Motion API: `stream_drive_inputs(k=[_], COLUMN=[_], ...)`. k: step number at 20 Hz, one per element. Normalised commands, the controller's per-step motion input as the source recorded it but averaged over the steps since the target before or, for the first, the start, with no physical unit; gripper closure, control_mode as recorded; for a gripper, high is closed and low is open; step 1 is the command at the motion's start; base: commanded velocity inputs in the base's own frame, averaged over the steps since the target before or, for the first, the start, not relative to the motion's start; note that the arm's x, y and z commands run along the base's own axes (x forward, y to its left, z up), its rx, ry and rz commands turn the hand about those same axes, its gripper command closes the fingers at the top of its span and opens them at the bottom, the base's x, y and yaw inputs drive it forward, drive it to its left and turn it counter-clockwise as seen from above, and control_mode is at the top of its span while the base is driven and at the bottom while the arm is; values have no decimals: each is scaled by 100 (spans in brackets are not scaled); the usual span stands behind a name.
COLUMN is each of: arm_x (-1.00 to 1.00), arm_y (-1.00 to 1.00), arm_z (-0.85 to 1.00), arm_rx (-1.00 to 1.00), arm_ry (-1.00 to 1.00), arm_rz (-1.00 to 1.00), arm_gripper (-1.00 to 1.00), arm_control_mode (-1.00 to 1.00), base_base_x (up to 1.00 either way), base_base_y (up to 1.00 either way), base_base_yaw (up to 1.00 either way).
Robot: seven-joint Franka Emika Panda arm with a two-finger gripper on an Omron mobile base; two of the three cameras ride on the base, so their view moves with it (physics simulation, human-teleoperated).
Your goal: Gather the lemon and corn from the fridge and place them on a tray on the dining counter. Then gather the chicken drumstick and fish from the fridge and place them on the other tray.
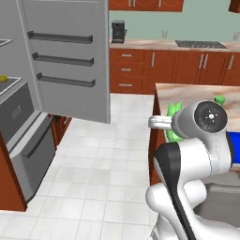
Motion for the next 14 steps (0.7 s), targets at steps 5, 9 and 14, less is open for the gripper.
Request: stream_drive_inputs(k=[5,9,14], arm_x=[0,0,0], arm_y=[0,0,0], arm_z=[0,0,0], arm_rx=[0,0,0], arm_ry=[0,0,0], arm_rz=[0,0,0], arm_gripper=[100,100,100], arm_control_mode=[100,100,100], base_base_x=[-27,-73,-57], base_base_y=[-52,-35,-2], base_base_yaw=[-24,-19,-2])
